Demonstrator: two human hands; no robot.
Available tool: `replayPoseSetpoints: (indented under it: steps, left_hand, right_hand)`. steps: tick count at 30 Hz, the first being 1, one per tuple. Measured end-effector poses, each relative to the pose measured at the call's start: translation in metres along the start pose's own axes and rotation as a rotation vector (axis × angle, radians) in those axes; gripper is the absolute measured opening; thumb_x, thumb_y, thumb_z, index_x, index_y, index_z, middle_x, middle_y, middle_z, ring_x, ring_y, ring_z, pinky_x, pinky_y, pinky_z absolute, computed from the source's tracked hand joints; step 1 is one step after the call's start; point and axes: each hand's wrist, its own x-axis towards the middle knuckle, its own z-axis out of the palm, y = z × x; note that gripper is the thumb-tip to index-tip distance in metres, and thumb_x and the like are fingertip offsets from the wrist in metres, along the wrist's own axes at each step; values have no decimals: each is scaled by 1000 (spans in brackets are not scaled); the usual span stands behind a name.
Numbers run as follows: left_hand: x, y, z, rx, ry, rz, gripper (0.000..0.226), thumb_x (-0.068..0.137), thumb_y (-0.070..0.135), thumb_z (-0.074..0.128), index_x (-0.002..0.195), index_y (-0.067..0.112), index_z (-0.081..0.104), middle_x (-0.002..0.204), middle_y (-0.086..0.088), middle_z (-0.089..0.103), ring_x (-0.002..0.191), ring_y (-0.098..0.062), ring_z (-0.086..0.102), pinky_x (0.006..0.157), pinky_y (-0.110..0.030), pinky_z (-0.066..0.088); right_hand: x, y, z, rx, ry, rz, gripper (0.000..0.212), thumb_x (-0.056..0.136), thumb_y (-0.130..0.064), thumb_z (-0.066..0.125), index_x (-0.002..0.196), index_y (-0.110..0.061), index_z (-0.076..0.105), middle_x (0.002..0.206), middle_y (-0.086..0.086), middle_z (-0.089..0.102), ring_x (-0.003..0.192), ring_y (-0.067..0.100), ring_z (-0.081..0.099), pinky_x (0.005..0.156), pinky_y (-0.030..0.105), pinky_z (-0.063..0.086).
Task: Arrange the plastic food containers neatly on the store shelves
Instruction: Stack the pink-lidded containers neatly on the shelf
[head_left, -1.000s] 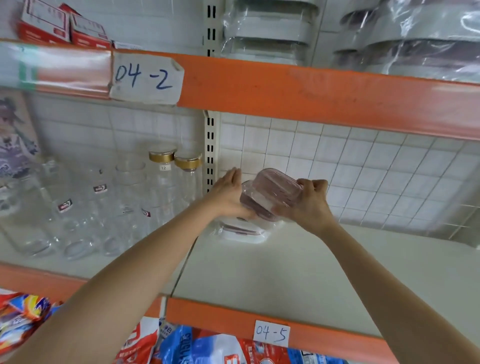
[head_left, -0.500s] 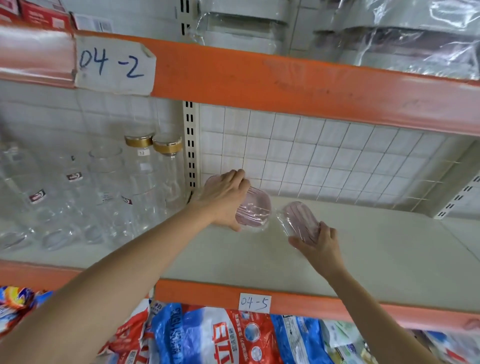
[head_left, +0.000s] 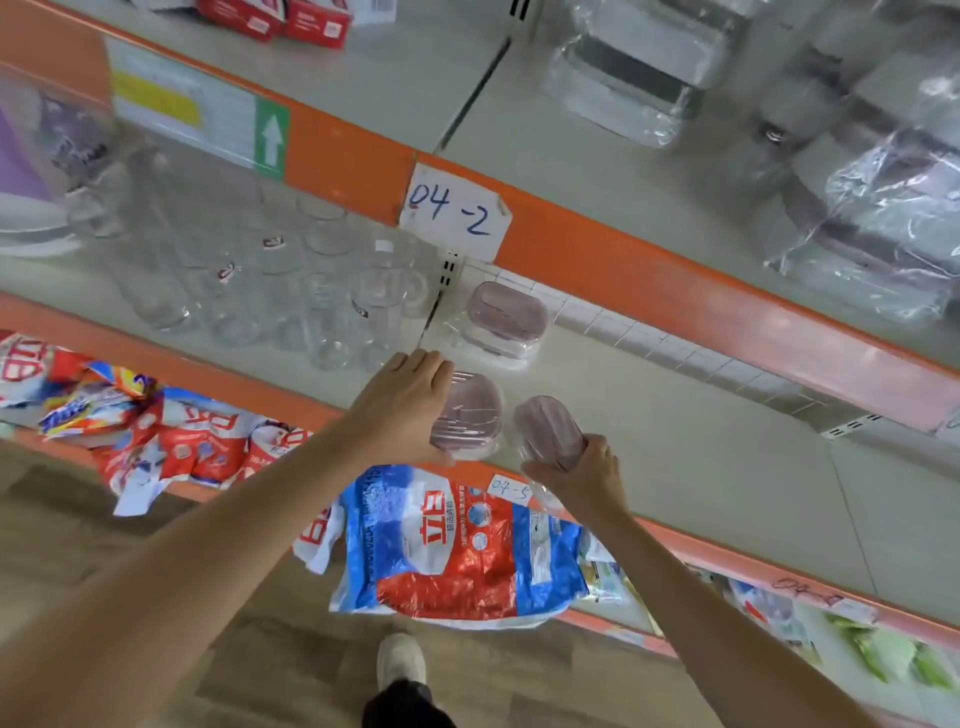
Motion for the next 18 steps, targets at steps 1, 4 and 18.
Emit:
replayPoseSetpoints:
  steps: [1, 4, 18]
  left_hand:
    - [-13, -3, -7, -27, 0, -27, 98, 59, 75, 65, 121, 1, 47, 117, -9, 50, 106, -26, 48, 95, -36, 39]
    - [-58, -16, -34, -107, -19, -121, 90, 61, 64, 70, 123, 2, 47, 120, -11, 50, 108, -28, 47, 95, -35, 36]
    - [-213, -100, -229, -38, 188, -532, 98, 52, 57, 81, 123, -1, 49, 119, -19, 43, 109, -35, 44, 92, -44, 38]
  right_hand:
    - [-8, -9, -1, -8, -13, -17, 83, 61, -52, 79, 120, -8, 42, 104, -2, 41, 105, 22, 45, 85, 36, 45]
    - [-36, -37, -2, -19, -65, -76, 85, 60, -54, 78, 123, -10, 41, 103, -4, 38, 105, 20, 42, 83, 32, 43]
    - [-153, -201, -45, 151, -224, -529, 83, 66, -45, 81, 129, -12, 39, 114, -2, 36, 100, 12, 42, 81, 20, 34]
